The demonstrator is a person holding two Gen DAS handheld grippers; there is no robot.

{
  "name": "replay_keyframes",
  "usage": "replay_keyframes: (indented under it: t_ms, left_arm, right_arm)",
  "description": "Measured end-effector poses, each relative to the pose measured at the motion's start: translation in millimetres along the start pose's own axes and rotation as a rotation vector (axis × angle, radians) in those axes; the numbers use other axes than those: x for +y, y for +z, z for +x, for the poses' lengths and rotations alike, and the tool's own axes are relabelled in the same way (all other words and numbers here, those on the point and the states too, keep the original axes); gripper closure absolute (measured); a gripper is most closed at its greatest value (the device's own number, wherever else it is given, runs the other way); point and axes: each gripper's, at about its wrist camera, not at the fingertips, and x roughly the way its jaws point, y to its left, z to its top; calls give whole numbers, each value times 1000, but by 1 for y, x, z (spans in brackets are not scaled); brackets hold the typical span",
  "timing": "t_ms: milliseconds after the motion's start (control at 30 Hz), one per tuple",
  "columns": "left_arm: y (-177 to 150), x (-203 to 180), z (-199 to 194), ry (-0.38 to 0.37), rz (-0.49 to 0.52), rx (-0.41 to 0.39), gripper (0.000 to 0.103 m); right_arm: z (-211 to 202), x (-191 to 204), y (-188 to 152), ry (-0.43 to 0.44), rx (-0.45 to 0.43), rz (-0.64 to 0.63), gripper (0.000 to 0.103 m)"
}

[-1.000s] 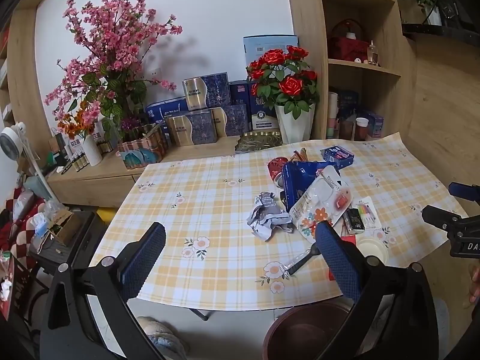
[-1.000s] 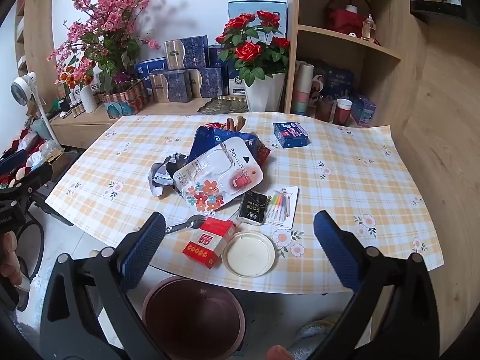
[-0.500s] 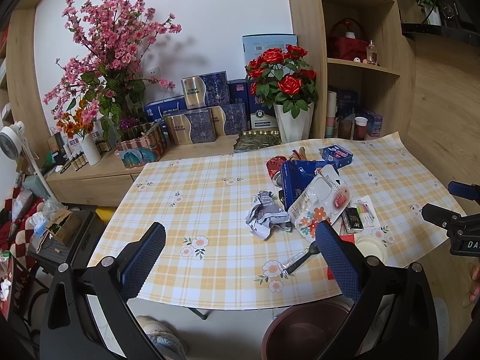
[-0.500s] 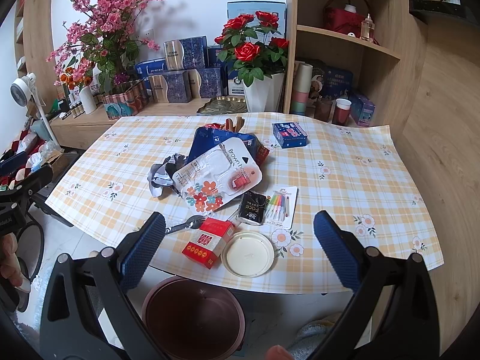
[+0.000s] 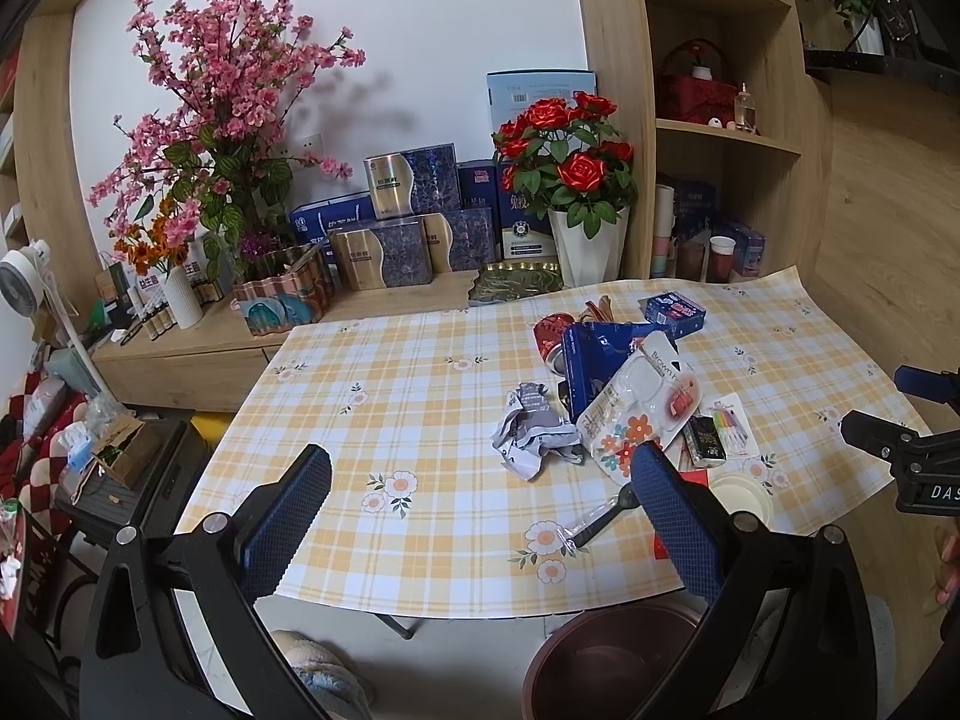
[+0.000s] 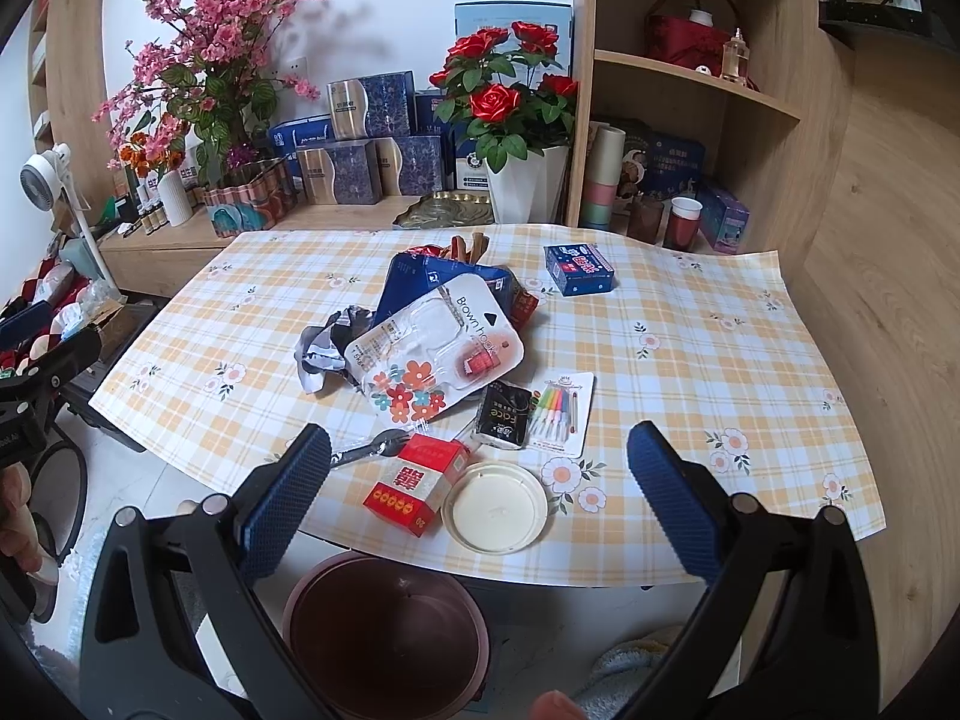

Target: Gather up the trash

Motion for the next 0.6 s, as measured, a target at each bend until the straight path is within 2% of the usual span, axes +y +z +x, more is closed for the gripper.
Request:
replay_keyframes:
  t_ms: [600]
  left_arm:
    - [0, 3, -3, -3, -7, 0, 5]
  right_arm:
    - [1, 4, -1, 2, 3, -6, 6]
